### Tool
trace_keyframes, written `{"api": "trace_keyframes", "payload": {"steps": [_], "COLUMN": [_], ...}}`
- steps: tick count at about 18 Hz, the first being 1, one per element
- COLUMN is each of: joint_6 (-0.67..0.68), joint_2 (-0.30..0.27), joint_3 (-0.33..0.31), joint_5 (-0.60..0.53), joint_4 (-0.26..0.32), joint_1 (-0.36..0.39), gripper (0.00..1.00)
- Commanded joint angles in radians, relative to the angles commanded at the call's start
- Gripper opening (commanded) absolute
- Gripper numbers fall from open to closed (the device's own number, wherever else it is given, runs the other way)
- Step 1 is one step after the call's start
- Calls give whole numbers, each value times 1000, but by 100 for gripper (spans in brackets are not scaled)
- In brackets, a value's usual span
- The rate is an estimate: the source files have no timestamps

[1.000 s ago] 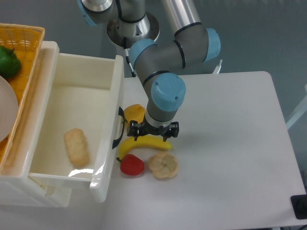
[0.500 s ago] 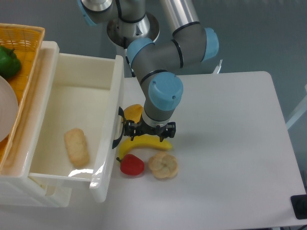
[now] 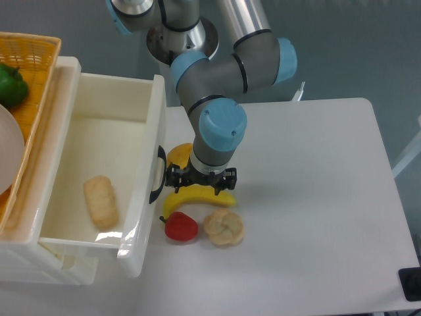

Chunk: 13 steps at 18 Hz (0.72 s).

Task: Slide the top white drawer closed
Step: 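Push the drawer front with the gripper, sliding the drawer inward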

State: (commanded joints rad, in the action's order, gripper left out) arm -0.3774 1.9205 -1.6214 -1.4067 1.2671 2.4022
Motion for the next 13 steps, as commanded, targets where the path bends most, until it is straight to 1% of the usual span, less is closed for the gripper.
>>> {"api": "trace_keyframes", "payload": {"steps": [7,9,13], "joint_6": [0,0,2], "joint_2": [-15,-23,-32], "joint_3": [3,3,3], "joint_5": [43,45,45], "joint_4": [6,20,26], "joint_1": [0,-3,-12], "gripper": [100,100,100]}}
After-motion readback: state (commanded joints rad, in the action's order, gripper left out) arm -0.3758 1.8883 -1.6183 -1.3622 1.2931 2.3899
